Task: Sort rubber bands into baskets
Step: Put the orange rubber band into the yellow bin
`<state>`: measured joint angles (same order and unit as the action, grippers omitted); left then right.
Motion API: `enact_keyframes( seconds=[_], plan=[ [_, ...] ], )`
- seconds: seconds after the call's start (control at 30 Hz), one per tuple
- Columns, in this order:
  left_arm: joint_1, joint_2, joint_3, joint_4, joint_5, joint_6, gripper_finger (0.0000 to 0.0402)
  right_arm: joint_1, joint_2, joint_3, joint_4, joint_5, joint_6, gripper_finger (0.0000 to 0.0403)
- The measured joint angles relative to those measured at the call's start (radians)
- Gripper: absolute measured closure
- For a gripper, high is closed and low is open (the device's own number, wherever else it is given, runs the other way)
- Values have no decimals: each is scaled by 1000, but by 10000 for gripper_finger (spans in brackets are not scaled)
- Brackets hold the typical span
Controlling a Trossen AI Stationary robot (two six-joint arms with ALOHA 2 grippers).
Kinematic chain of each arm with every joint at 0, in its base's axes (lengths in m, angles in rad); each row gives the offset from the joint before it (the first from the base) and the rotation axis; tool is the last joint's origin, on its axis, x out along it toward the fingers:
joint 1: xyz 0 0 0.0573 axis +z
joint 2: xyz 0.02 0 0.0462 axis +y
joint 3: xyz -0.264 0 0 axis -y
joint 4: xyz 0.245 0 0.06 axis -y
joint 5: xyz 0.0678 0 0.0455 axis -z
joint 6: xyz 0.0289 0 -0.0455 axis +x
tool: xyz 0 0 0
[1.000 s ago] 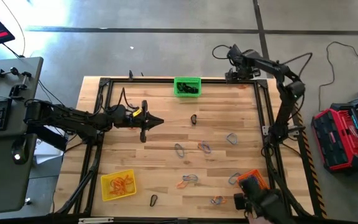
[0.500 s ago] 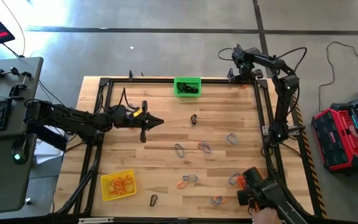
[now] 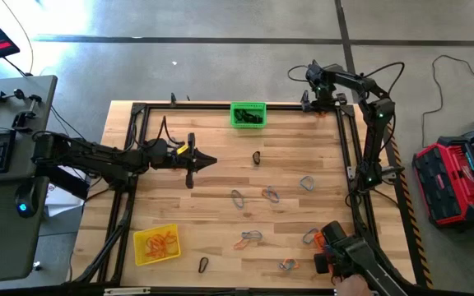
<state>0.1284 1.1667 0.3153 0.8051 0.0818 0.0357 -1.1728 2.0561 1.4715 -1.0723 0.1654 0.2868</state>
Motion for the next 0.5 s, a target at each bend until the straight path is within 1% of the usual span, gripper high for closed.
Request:
enact_keyframes(
  seconds=[0.17, 0.37, 0.5],
  plan=[
    [0, 0, 0, 0, 0, 1, 387, 0, 33, 0, -41, -18, -9, 335],
    [0, 0, 0, 0, 0, 1, 387, 8, 31, -2, -85, -11, -54, 395],
    [0, 0, 0, 0, 0, 1, 387, 17, 7, -1, -96, 15, -60, 395]
  ],
)
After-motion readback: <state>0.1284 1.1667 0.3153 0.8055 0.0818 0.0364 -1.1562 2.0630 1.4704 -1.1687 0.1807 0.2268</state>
